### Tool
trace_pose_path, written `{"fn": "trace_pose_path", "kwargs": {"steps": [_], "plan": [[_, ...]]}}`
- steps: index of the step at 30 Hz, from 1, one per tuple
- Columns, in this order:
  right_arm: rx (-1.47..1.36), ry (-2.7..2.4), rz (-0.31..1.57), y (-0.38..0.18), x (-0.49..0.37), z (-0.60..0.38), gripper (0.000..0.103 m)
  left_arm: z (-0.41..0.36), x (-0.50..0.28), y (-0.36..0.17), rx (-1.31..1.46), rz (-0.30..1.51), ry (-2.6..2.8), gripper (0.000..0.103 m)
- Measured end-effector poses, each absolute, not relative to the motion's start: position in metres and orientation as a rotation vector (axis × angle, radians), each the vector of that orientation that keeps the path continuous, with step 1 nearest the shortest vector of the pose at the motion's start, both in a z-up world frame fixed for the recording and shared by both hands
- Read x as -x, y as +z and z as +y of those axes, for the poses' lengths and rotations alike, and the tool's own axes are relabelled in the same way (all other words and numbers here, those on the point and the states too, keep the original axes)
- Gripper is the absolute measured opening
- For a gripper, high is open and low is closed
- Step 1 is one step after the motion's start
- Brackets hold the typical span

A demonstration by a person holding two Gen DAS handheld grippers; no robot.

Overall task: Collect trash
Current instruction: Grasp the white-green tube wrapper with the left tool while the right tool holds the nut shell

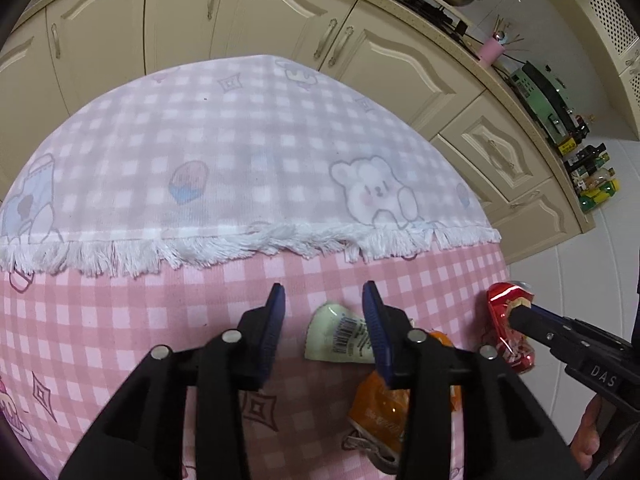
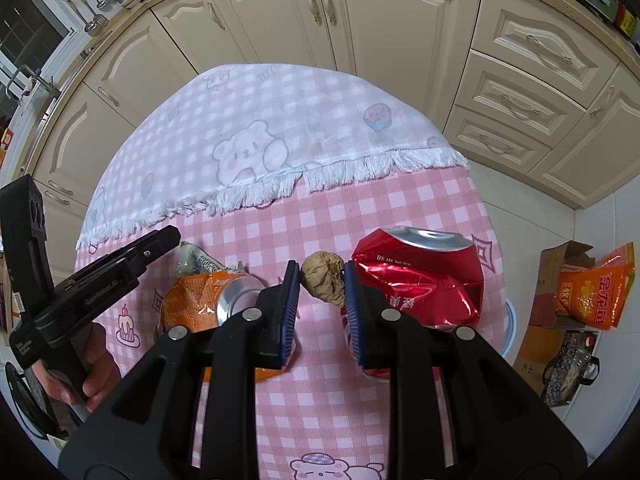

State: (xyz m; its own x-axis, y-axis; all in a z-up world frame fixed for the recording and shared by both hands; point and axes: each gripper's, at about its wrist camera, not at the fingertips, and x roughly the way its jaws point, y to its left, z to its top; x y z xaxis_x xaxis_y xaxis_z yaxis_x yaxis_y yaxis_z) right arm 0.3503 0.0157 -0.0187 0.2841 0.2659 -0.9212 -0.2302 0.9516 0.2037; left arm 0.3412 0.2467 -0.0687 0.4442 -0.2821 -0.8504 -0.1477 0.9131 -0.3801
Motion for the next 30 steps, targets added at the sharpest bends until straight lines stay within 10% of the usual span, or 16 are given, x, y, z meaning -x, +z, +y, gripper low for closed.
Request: {"fn": "trace_pose_path", "kwargs": {"steps": [17,30], "plan": [[0.043,0.453,1.337,-0.053,-0.359,0.104,0.023,0.266,-0.324,-0.078,0.476,1.150,-0.116,0.042],[-0.022,0.466,1.325,-0.036,-0.316,0.047,0.023,0.228,-0.326,-0.081,0.424,1.155,-0.125,0.080]]}}
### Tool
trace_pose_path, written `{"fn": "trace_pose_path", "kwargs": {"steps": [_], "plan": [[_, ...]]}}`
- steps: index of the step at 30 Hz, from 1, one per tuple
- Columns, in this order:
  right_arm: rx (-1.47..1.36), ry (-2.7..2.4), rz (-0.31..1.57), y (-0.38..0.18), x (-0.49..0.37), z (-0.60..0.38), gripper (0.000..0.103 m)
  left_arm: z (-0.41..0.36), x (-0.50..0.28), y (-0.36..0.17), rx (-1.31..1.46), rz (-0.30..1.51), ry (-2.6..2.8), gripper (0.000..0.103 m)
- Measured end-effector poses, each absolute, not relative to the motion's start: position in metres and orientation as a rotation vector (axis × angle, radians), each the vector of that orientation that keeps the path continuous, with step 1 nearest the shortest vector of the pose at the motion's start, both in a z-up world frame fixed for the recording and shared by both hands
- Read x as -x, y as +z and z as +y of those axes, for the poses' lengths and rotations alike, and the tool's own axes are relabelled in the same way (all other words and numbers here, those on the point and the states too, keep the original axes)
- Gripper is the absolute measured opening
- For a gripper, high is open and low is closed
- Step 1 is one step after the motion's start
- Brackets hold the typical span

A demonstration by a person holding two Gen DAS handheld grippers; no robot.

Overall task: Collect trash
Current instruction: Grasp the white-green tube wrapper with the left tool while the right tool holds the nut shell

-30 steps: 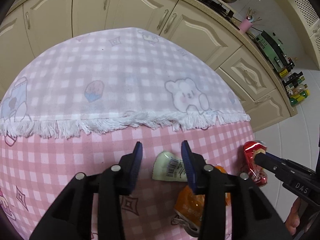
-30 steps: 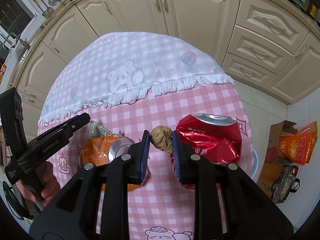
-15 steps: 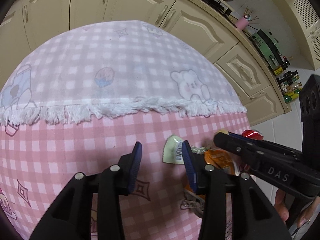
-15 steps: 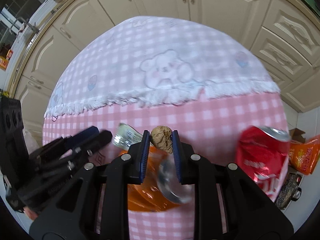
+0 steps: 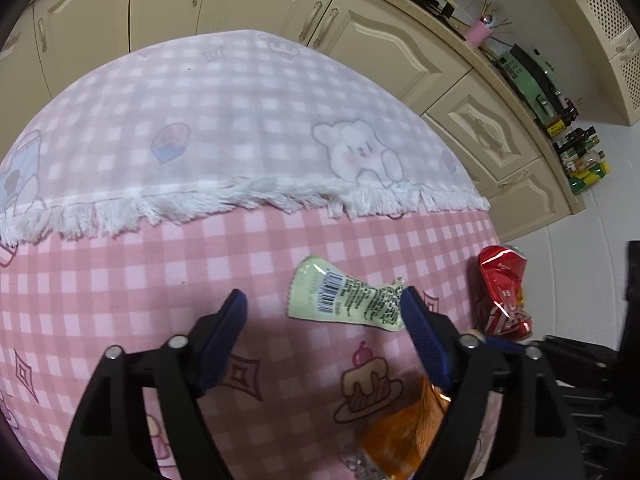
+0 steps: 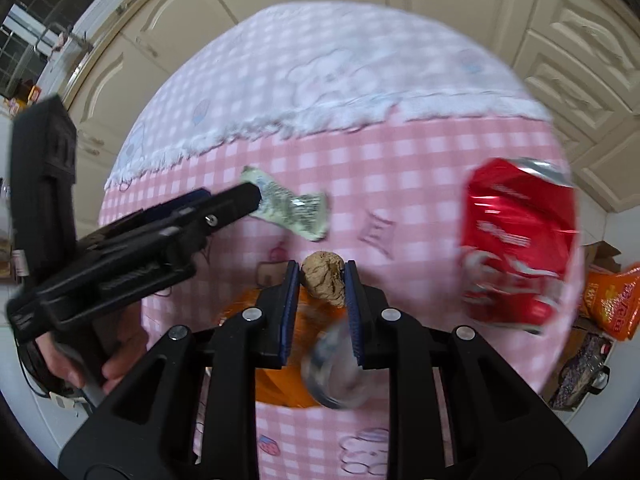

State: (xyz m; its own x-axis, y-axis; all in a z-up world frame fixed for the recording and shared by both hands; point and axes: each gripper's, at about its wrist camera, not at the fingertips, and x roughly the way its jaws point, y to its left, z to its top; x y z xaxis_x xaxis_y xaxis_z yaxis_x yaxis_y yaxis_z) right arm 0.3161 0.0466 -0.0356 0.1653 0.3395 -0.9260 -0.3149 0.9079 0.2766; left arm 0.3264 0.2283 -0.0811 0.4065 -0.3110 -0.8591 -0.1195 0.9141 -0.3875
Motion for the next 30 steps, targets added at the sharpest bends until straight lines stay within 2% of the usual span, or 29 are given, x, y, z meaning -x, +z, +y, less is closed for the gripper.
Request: {"fn": "trace_pose_path", "kwargs": {"steps": [4,8,9,10,12,13,16,30], "plan": [[-0.050,0.424,1.291,-0.024,-0.318,0.024,0.023,0.199,-0.333,-0.084,0.294,1.159,-0.064,0.092],[-0.077,0.400,1.280,-0.021,-0.320,0.009,0.023,0.179,-0.340,-0.089,0.168,1.168,-0.014,0.093],[-0.081,0.398,1.280,-0.022,-0.320,0.006,0.023,0.178,-0.341,-0.089,0.160,1.163,-0.008,0.087],[-0.086,0.396,1.282,-0.023,-0.321,0.004,0.023,0.178,-0.340,-0.088,0.139,1.148,0.018,0.070],[-0.092,0.390,1.287,-0.025,-0.322,0.000,0.023,0.181,-0.340,-0.086,0.153,1.138,0.018,0.066],[-0.095,0.387,1.290,-0.026,-0.323,-0.002,0.023,0.184,-0.339,-0.084,0.162,1.128,0.015,0.058],[-0.104,0.384,1.295,-0.028,-0.325,-0.004,0.023,0.194,-0.338,-0.083,0.220,1.123,-0.003,0.054],[-0.131,0.385,1.254,-0.014,-0.326,-0.015,0.023,0.190,-0.328,-0.072,0.238,1.102,-0.040,0.050]]}}
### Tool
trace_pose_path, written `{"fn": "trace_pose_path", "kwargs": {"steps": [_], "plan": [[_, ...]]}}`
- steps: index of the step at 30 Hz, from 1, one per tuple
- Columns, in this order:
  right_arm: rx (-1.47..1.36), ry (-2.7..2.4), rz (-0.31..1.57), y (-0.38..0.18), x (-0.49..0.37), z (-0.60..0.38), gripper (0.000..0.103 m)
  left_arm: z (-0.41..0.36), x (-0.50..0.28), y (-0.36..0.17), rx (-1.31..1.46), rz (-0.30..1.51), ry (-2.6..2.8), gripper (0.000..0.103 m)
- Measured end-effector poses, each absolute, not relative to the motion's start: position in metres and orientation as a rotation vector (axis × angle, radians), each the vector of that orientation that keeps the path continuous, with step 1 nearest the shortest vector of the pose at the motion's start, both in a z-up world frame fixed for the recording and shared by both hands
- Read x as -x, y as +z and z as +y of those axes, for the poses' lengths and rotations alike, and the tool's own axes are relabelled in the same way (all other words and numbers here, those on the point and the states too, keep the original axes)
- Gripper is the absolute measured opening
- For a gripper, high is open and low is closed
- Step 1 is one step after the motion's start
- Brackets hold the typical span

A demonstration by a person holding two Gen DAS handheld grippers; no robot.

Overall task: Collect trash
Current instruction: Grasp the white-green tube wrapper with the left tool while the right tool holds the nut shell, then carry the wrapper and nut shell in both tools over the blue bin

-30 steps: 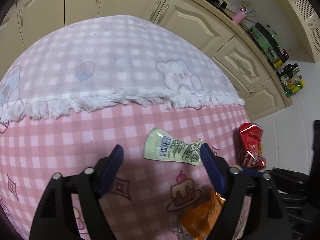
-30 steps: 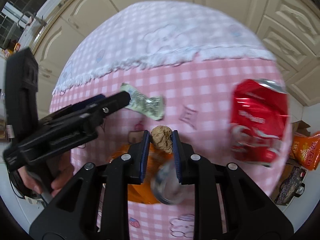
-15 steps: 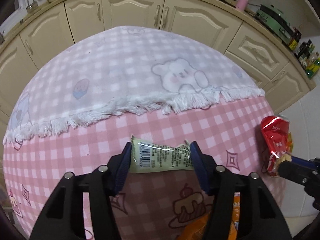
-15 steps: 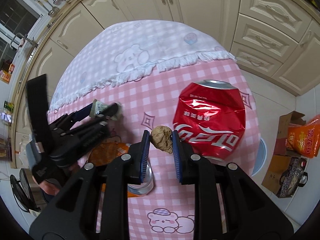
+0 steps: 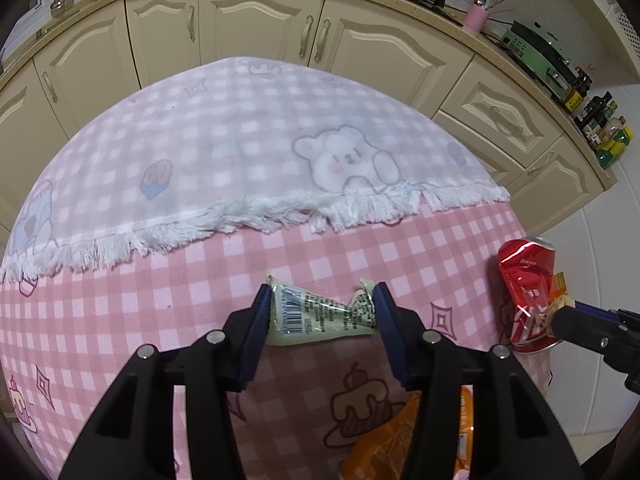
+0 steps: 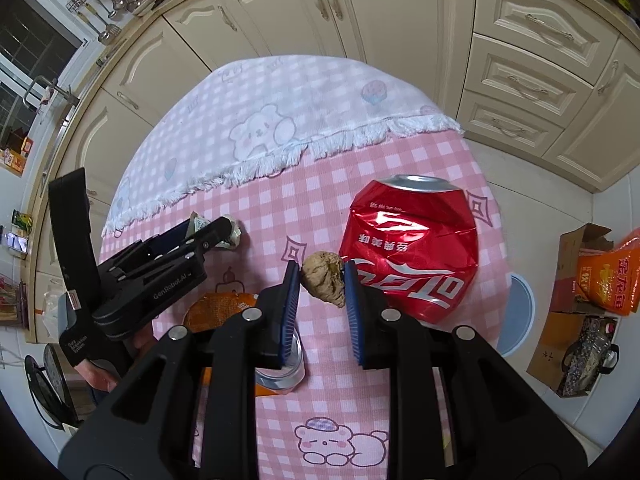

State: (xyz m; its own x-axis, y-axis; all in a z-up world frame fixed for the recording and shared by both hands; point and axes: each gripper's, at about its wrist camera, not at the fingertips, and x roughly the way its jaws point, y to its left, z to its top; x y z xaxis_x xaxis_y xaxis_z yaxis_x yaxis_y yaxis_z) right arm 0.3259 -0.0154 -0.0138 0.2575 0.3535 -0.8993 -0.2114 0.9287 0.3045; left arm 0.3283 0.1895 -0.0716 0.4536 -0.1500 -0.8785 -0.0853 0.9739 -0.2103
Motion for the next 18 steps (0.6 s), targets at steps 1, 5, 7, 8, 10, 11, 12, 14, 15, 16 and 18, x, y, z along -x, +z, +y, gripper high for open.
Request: {"fn": "trace_pose_path", "kwargs": {"steps": [1,5,7,8,10,11,12,14,15,16,18], "plan": [[-0.138,0.385,1.250,-0.012,-0.326,-0.017,0.023,0.188,-0.327,-0.068,0.239,1.094,-0.048,0.050],[-0.151,0.383,1.229,-0.005,-0.325,-0.026,0.023,0.180,-0.327,-0.056,0.226,1.068,-0.059,0.049],[-0.161,0.381,1.217,-0.001,-0.324,-0.033,0.023,0.175,-0.326,-0.051,0.223,1.059,-0.065,0.049],[-0.166,0.379,1.213,0.001,-0.323,-0.036,0.023,0.172,-0.325,-0.048,0.223,1.056,-0.069,0.048],[-0.180,0.370,1.203,0.003,-0.322,-0.046,0.023,0.164,-0.324,-0.043,0.218,1.048,-0.075,0.045],[-0.187,0.366,1.199,0.004,-0.322,-0.051,0.023,0.160,-0.323,-0.039,0.214,1.046,-0.080,0.043],[-0.198,0.359,1.194,0.004,-0.322,-0.059,0.023,0.156,-0.322,-0.037,0.212,1.046,-0.085,0.035],[-0.214,0.349,1.187,0.005,-0.321,-0.069,0.023,0.147,-0.323,-0.035,0.222,1.066,-0.109,0.004],[-0.226,0.341,1.183,0.005,-0.320,-0.077,0.023,0.143,-0.325,-0.034,0.246,1.077,-0.144,0.004],[-0.232,0.338,1.181,0.005,-0.320,-0.082,0.023,0.139,-0.327,-0.033,0.237,1.072,-0.150,0.002],[-0.244,0.327,1.178,0.004,-0.318,-0.094,0.023,0.131,-0.328,-0.033,0.201,1.061,-0.114,0.000]]}}
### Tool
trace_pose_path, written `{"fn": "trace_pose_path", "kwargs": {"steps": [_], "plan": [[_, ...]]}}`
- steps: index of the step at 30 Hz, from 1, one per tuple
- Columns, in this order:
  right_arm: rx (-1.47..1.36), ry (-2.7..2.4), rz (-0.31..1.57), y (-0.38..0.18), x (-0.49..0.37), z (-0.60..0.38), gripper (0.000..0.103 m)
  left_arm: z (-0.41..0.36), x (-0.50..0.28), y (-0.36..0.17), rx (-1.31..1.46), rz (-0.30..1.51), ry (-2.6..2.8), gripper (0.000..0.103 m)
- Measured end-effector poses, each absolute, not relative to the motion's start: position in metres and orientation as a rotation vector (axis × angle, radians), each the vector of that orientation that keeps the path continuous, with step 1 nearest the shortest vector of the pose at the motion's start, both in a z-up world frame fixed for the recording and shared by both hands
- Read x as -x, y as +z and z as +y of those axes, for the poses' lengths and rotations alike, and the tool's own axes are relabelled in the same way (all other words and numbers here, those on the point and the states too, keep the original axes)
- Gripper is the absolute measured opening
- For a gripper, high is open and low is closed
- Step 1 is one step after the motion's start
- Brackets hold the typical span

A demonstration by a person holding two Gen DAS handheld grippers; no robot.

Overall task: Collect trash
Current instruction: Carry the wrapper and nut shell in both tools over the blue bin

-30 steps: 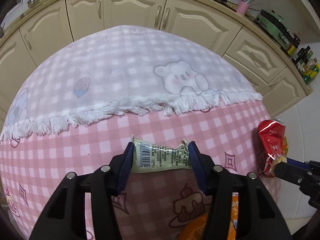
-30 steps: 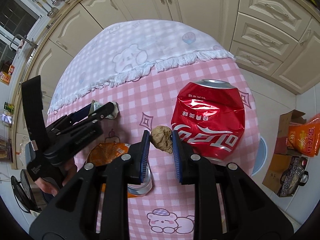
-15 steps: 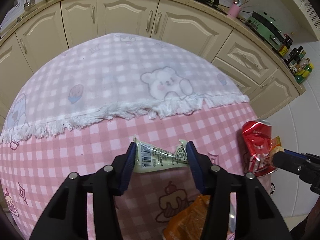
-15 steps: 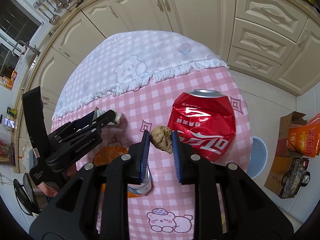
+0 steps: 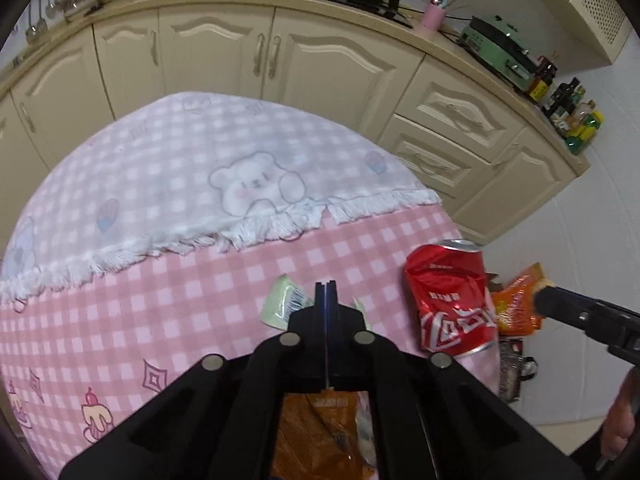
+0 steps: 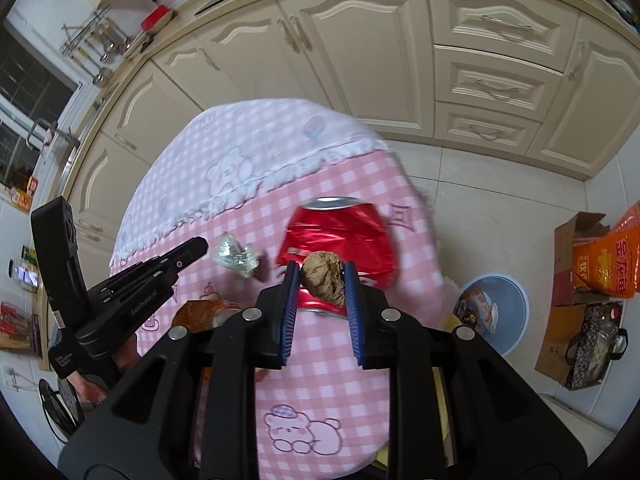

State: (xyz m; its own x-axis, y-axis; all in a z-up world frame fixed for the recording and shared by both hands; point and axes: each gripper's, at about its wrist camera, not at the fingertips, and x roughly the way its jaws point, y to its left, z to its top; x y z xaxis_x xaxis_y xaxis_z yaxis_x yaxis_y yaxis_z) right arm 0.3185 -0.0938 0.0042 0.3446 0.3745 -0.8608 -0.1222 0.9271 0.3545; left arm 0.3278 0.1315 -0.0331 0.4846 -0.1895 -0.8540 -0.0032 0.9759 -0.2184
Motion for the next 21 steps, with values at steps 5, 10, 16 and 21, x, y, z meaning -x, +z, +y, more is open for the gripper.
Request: {"fn": "trace_pose_path", "kwargs": {"steps": [5,10,16,21], "plan": [[-0.266,0.314,1.172,0.003,-0.314,-0.114,0.023,0.129,-0.331,-0.036,0.179,1.062,-0.100,0.028],[-0.274,0.311,1.183,-0.003,-0.314,-0.122,0.023,0.130,-0.326,-0.048,0.147,1.080,-0.121,0.068],[-0.280,0.325,1.196,-0.009,-0.317,-0.117,0.023,0.113,-0.330,-0.082,0.072,1.176,-0.114,0.077],[-0.274,0.334,1.196,-0.009,-0.315,-0.116,0.023,0.110,-0.334,-0.083,0.022,1.147,-0.049,0.044]]}}
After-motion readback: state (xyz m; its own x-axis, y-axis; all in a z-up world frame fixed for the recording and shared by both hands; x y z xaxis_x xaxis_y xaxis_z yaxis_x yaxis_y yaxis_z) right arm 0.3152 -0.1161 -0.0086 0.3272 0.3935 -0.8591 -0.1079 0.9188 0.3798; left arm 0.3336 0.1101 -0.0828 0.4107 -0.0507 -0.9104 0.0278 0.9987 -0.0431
